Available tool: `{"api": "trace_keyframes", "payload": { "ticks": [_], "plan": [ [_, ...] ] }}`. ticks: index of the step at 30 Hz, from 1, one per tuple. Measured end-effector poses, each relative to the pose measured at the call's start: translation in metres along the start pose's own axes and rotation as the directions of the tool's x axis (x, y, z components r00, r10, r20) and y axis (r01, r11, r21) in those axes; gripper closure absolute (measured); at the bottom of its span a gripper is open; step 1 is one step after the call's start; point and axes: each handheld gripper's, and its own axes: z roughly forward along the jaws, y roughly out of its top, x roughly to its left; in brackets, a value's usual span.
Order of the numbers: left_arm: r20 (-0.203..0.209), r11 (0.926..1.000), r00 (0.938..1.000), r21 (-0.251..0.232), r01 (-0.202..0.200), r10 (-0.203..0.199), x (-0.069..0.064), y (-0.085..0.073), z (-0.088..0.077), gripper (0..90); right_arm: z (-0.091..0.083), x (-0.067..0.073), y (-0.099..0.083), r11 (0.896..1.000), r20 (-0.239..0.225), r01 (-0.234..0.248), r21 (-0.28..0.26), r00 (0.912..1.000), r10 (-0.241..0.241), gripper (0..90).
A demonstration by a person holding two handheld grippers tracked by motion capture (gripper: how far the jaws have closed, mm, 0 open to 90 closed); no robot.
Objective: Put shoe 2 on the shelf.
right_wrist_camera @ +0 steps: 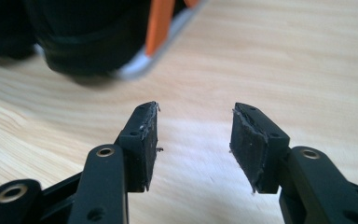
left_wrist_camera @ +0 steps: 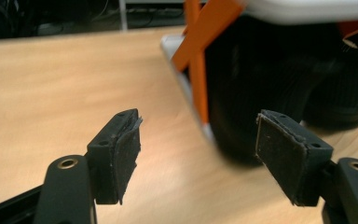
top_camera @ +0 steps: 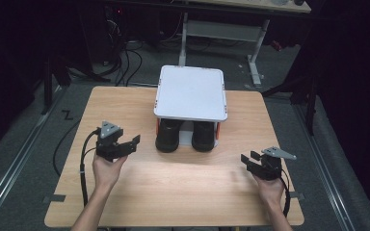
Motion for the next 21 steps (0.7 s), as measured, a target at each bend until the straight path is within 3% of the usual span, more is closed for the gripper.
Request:
{"api": "trace_keyframes", "payload": {
  "ticks": [4,7,10,16,21],
  "plan": [
    [-0.055,0.9998,0.9985,0.022,0.004,-0.003,0.022,-0.018,-0.010,30.8,0.004,-0.004,-0.009,0.999,0.021,-0.004,0.036,0.9998,0.003,50.9],
    [-0.110,0.9989,0.9940,0.046,0.008,-0.003,0.040,-0.032,-0.013,30.6,0.008,-0.007,-0.014,0.998,0.028,-0.004,0.067,0.9996,0.002,50.5],
    [-0.137,0.9981,0.9903,0.056,0.026,-0.018,0.051,-0.041,-0.016,30.7,0.010,-0.010,-0.018,0.997,0.041,-0.004,0.079,0.9992,0.000,50.4],
    [-0.187,0.9973,0.9819,0.060,0.043,-0.031,0.067,-0.054,-0.018,30.7,0.012,-0.013,-0.021,0.995,0.059,-0.006,0.104,0.9982,-0.001,50.0],
    [-0.226,0.9983,0.9740,0.057,0.005,0.008,0.074,-0.061,-0.015,31.0,0.015,-0.018,-0.022,0.992,0.069,-0.008,0.129,0.9976,-0.001,48.5]
  ]
}}
